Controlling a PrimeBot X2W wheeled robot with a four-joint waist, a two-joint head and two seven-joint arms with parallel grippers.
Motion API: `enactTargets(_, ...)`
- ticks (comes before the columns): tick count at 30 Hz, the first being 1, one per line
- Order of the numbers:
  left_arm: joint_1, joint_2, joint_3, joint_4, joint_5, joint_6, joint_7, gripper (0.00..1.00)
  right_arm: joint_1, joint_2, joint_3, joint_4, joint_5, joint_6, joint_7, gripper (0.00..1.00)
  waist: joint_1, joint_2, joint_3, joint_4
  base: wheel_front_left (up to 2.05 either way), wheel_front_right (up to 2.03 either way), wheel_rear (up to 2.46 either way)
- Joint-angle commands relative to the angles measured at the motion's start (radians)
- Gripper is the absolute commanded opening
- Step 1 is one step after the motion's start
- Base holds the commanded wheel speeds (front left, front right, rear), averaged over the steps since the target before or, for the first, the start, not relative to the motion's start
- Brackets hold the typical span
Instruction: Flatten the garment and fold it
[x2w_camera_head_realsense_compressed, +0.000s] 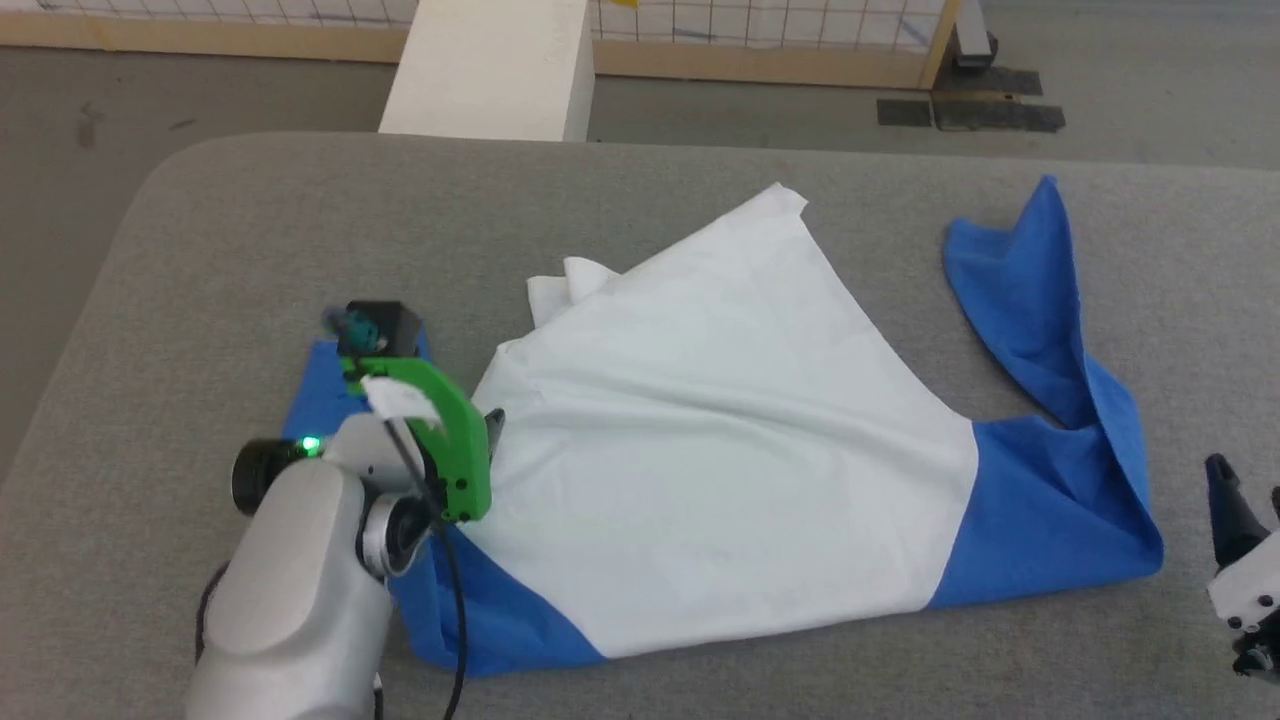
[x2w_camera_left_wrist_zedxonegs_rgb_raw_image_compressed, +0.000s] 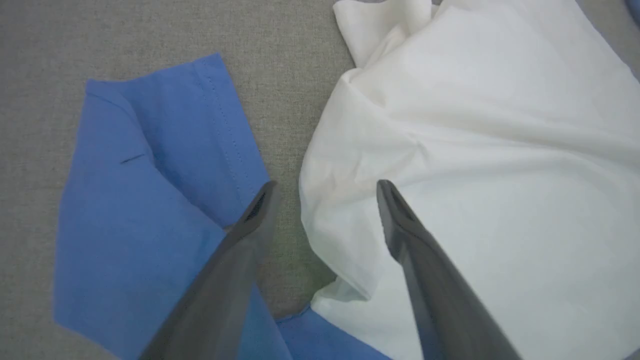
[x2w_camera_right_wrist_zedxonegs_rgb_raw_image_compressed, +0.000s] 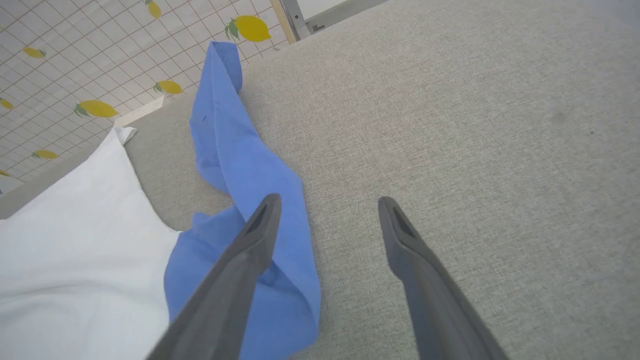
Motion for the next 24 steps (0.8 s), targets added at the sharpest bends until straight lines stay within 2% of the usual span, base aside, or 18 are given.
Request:
enactTargets(1,-0.042,0.01,-0.015,0.022,0.017,-0.01,0.009,1.0,-0.012,0.0,0.01,0.0,0.004,-0.002,-0.007,1.0,0.0,0.0065,0.028,-0.024,0.0,0.0,0.0)
enactTargets(6,-0.113,0.02,-0.07,0.139,0.064,-0.03,0.02,1.0,-0.021,0.0,0.033,0.005,0.004,-0.002,-0.009,1.0,0.0,0.0065,0.069,-0.054,0.0,0.0,0.0)
enactTargets(13,-0.14,0.024,-0.099,0.304,0.08,-0.026,0.06,1.0,-0.031,0.0,0.056,0.009,0.007,-0.002,-0.018,1.0,0.0,0.0065,0.1,-0.077,0.0,0.0,0.0)
enactTargets(14,-0.142,0.019,-0.094,0.321,0.07,-0.025,0.067,0.83,-0.03,0.0,0.059,0.011,0.007,-0.002,-0.018,1.0,0.0,0.0065,0.102,-0.078,0.0,0.0,0.0)
enactTargets(15,-0.144,0.016,-0.091,0.33,0.063,-0.028,0.067,0.28,-0.03,0.0,0.061,0.012,0.007,-0.002,-0.019,1.0,0.0,0.0065,0.104,-0.079,0.0,0.0,0.0)
enactTargets(16,-0.149,0.014,-0.085,0.335,0.055,-0.03,0.054,0.0,-0.031,0.0,0.064,0.012,0.008,-0.002,-0.021,1.0,0.0,0.0065,0.108,-0.079,0.0,0.0,0.0)
enactTargets(21,-0.199,0.016,-0.034,0.33,0.013,-0.033,-0.039,0.0,-0.043,0.0,0.085,0.012,0.011,-0.002,-0.028,1.0,0.0,0.0065,0.13,-0.091,0.0,0.0,0.0)
enactTargets(24,-0.261,0.042,0.0,0.318,0.004,-0.026,-0.106,0.0,-0.058,0.0,0.107,0.01,0.017,-0.002,-0.031,1.0,0.0,0.0065,0.161,-0.112,0.0,0.0,0.0)
